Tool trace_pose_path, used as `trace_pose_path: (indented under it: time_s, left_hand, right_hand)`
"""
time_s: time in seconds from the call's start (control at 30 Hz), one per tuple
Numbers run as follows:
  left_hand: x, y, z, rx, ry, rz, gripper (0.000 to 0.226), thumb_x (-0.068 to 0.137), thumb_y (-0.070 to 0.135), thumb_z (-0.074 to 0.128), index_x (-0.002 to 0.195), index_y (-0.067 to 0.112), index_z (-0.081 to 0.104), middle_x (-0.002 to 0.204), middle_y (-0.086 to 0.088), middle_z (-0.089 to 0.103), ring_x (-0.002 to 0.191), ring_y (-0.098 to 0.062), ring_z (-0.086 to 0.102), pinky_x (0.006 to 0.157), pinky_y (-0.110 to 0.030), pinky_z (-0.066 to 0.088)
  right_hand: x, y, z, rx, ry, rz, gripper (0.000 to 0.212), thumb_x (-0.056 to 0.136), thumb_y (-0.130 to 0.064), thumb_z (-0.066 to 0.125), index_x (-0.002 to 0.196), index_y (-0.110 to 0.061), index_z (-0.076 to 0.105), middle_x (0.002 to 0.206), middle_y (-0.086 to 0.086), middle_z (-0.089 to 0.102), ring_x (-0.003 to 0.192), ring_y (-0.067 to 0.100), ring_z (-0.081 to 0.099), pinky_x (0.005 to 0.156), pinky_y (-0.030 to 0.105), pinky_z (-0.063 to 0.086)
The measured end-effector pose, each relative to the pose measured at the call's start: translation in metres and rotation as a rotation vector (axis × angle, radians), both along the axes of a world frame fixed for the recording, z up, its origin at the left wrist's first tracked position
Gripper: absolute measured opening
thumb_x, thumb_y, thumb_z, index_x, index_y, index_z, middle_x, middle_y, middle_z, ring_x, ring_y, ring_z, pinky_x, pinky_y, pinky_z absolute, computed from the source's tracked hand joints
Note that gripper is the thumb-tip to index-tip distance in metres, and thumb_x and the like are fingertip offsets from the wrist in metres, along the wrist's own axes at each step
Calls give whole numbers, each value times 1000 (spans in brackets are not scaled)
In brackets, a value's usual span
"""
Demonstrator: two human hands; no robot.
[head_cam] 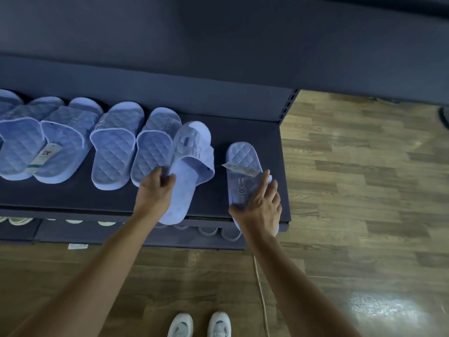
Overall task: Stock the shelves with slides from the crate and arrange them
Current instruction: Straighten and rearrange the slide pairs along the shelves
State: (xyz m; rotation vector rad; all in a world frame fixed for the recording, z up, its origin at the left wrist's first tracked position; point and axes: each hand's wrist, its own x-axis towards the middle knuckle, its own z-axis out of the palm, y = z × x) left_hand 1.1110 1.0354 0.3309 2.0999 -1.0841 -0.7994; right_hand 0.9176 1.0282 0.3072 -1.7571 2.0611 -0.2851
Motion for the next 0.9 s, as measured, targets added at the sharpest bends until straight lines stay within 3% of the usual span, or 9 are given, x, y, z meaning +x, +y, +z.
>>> trace_pose_path:
  time_s: [0.07, 0.17, 0.3, 0.43, 0.57, 0.67, 0.77, 0.9]
  left_hand:
    - [7, 1, 4, -29, 89, 84, 24, 93, 19, 49, 74, 5, 47, 64, -5, 41, 65, -23, 39, 52, -32, 27]
    - [17, 3, 5, -64, 219, 148, 26, 92, 19, 51, 91, -7, 55, 80, -12, 43, 75, -19, 38, 54, -27, 27]
    - [25, 8, 7, -127, 386, 95, 49, 75, 35, 56, 89, -12, 50, 80, -9, 46, 76, -19, 42, 67, -31, 32]
    - [27, 11, 7, -149, 525, 117, 41, 79, 31, 58, 94, -7, 55, 87, -9, 56, 85, -21, 53, 78, -35, 40]
    - [32, 10, 6, -145, 609, 165, 13, 86, 27, 58, 82, 16, 65, 90, 0, 67, 91, -22, 62, 85, -39, 47]
    - [31, 10, 7, -158, 635, 188, 16, 93, 21, 52, 84, 22, 66, 94, -1, 68, 95, -24, 63, 88, -40, 48]
    - [25, 10, 7, -162, 640, 192, 17, 93, 19, 52, 82, 21, 64, 89, 1, 67, 90, -22, 63, 82, -37, 49]
    - [18, 14, 1, -140, 671, 171, 16, 93, 18, 53, 84, 21, 66, 94, -2, 67, 96, -25, 62, 89, -40, 48]
  right_hand:
    - [-8, -2, -2, -17, -27, 36, 112, 66, -31, 71, 148, -13, -2, 152, 13, 14, 136, 31, 22, 110, 39, 22]
    - [-25, -7, -2, 1, -70, 118, 114, 64, -25, 73, 148, -15, -3, 155, 6, 12, 139, 25, 18, 112, 33, 16]
    - [-46, -15, 3, 73, 2, 291, 114, 67, -27, 72, 148, -14, -6, 156, -1, 5, 142, 19, 11, 113, 29, 12]
    - [-64, -26, 10, 170, 120, 456, 114, 69, -25, 73, 148, -17, -9, 157, -6, -1, 144, 21, 4, 116, 33, 14]
    - [-74, -37, 20, 220, 185, 596, 106, 75, -2, 65, 147, -27, -9, 156, -10, -9, 145, 21, -3, 115, 35, 13]
    - [-74, -39, 21, 173, 244, 661, 104, 76, 10, 55, 146, -35, -8, 156, -4, -13, 144, 22, -6, 114, 36, 11]
    - [-69, -33, 19, 120, 224, 576, 98, 80, 8, 51, 146, -34, -8, 157, 0, -12, 145, 21, -4, 113, 37, 16]
    - [-52, -4, 13, -36, -127, 94, 68, 86, -8, 51, 147, -18, 22, 154, 6, 20, 137, 27, 28, 99, 45, 38]
